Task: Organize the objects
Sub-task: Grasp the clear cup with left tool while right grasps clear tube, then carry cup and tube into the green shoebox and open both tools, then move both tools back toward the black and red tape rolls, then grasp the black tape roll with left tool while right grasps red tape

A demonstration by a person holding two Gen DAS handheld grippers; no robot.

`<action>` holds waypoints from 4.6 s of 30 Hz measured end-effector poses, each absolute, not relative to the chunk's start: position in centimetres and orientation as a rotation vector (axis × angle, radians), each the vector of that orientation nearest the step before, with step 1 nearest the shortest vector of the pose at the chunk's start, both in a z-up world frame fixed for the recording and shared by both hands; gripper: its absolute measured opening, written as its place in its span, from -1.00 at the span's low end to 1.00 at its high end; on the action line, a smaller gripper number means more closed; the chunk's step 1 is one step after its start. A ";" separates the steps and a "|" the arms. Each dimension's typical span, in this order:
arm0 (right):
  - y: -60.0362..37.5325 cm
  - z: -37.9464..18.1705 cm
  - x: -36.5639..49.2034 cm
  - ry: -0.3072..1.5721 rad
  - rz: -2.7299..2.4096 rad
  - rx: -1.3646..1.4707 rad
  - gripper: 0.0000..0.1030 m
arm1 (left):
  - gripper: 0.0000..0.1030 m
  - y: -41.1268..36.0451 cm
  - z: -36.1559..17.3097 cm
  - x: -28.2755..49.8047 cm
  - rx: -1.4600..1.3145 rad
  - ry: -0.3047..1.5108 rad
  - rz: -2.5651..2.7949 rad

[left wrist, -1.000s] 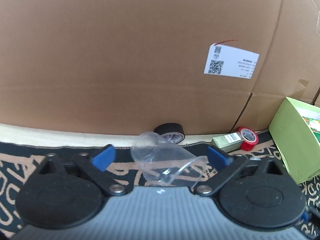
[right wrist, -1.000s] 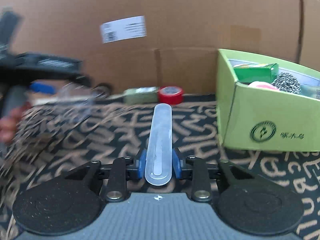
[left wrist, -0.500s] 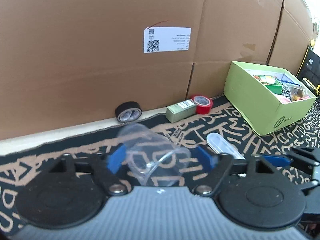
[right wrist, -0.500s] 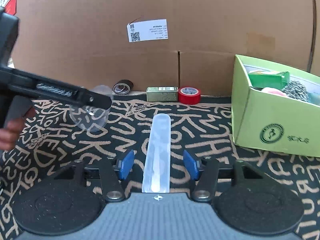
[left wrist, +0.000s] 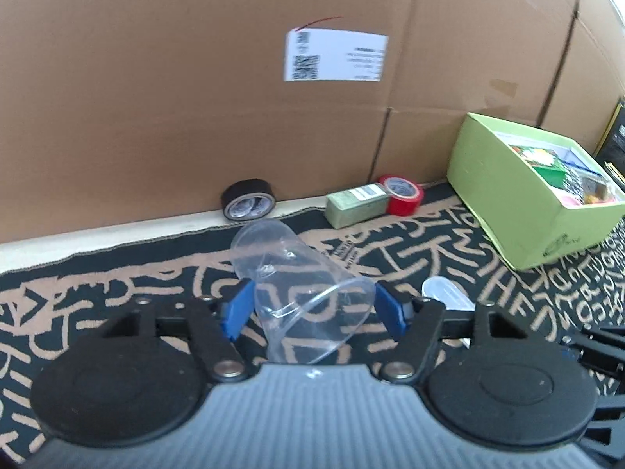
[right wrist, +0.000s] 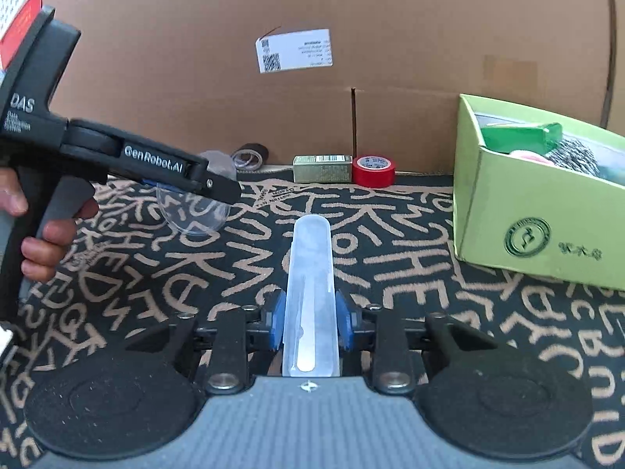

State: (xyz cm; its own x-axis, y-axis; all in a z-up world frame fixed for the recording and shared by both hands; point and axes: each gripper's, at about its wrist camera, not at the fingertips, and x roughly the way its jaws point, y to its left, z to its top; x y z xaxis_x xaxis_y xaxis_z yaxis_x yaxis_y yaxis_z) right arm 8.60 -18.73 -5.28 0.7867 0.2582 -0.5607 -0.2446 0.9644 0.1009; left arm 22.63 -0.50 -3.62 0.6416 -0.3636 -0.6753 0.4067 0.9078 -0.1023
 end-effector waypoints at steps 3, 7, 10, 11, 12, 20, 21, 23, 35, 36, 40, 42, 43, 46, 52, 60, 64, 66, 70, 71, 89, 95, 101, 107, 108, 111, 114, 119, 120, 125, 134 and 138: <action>-19.5 -4.1 7.5 0.565 0.274 0.035 -0.39 | 0.28 -1.3 -2.6 21.2 0.090 0.729 -0.468; -21.2 -2.1 6.1 0.492 0.265 0.057 -0.39 | 0.28 -2.8 -0.3 19.5 0.088 0.670 -0.517; -23.2 -0.3 5.1 0.424 0.227 0.069 -0.39 | 0.28 -4.4 2.0 18.5 0.074 0.620 -0.567; -24.0 0.3 4.9 0.401 0.208 0.072 -0.39 | 0.28 -5.1 2.7 18.3 0.071 0.601 -0.588; -24.9 0.9 4.7 0.379 0.187 0.074 -0.39 | 0.28 -5.8 3.4 18.1 0.071 0.586 -0.608; -31.8 3.7 4.9 0.277 0.009 0.063 -0.39 | 0.29 -14.2 7.0 17.2 0.107 0.492 -0.754; -32.5 3.8 5.0 0.274 -0.011 0.057 -0.39 | 0.29 -15.3 7.3 17.4 0.101 0.491 -0.773; -34.0 4.0 5.9 0.271 -0.043 0.046 -0.39 | 0.29 -17.5 7.7 17.5 0.091 0.492 -0.807; -37.8 1.3 13.3 0.281 -0.071 -0.042 -0.39 | 0.44 -26.8 6.2 21.7 0.073 0.513 -0.840; -37.8 0.9 13.6 0.279 -0.062 -0.051 -0.33 | 0.61 -26.9 5.7 22.1 0.068 0.520 -0.842; -38.1 -0.5 13.1 0.240 -0.082 -0.060 0.38 | 1.00 -25.6 4.2 23.0 0.012 0.531 -0.792; -38.1 -0.9 12.8 0.235 -0.097 -0.072 0.38 | 1.00 -25.1 3.7 23.4 -0.008 0.544 -0.781; -38.1 -1.1 12.7 0.236 -0.100 -0.069 0.40 | 1.00 -24.9 3.4 23.7 -0.023 0.557 -0.772; -38.3 -1.4 12.5 0.248 -0.098 -0.030 0.49 | 1.00 -24.2 3.0 24.0 -0.042 0.590 -0.758; -38.6 -0.9 11.9 0.265 -0.100 0.066 0.52 | 1.00 -23.4 3.0 23.7 -0.038 0.575 -0.764; -38.2 -0.2 9.8 0.240 -0.156 -0.010 0.54 | 1.00 -27.2 2.9 24.3 -0.097 0.615 -0.865; -39.2 -0.7 8.9 0.272 -0.186 -0.010 0.54 | 1.00 -29.2 3.1 23.8 -0.098 0.626 -0.898; -39.6 -0.7 8.5 0.270 -0.187 0.011 0.55 | 1.00 -28.8 3.3 23.3 -0.102 0.614 -0.895; -39.3 -0.9 8.1 0.265 -0.156 0.054 0.60 | 1.00 -26.4 3.7 21.9 -0.069 0.597 -0.855; -38.9 -0.7 7.9 0.267 -0.145 0.056 0.61 | 1.00 -25.5 3.7 21.4 -0.051 0.585 -0.839; -26.9 -1.3 7.2 0.349 0.171 -0.001 0.68 | 1.00 -5.6 0.5 15.9 0.041 0.571 -0.467; -21.9 -2.3 8.3 0.396 0.273 -0.049 0.68 | 1.00 -0.2 -0.9 16.3 -0.027 0.615 -0.361; -17.3 -2.8 10.4 0.416 0.342 -0.111 0.68 | 1.00 3.1 -1.6 17.4 -0.039 0.614 -0.297; -15.1 -3.3 14.2 0.440 0.335 -0.130 0.60 | 1.00 4.5 -2.1 19.7 -0.036 0.627 -0.276; -15.0 -3.4 14.7 0.447 0.329 -0.129 0.55 | 1.00 4.5 -2.2 20.2 -0.035 0.632 -0.281; -15.0 -4.0 16.9 0.477 0.296 -0.144 0.40 | 1.00 4.3 -2.6 21.7 -0.022 0.635 -0.293; -15.3 -4.6 19.1 0.503 0.241 -0.171 0.25 | 0.98 3.7 -3.1 23.4 -0.004 0.633 -0.312; -16.0 -5.5 22.2 0.526 0.148 -0.165 0.19 | 0.82 2.4 -4.1 27.2 -0.009 0.649 -0.306; -16.2 -5.7 22.8 0.538 0.126 -0.157 0.19 | 0.80 2.2 -4.3 28.0 -0.011 0.655 -0.300; -17.0 -6.0 25.0 0.583 0.100 -0.105 0.17 | 0.63 0.6 -5.6 31.4 -0.021 0.686 -0.279; -18.1 -6.1 26.4 0.607 0.097 -0.041 -0.03 | 0.40 -0.9 -6.9 33.3 -0.016 0.723 -0.247; -18.1 -6.1 25.5 0.605 0.101 -0.043 -0.03 | 0.02 -1.3 -7.0 32.8 0.014 0.716 -0.217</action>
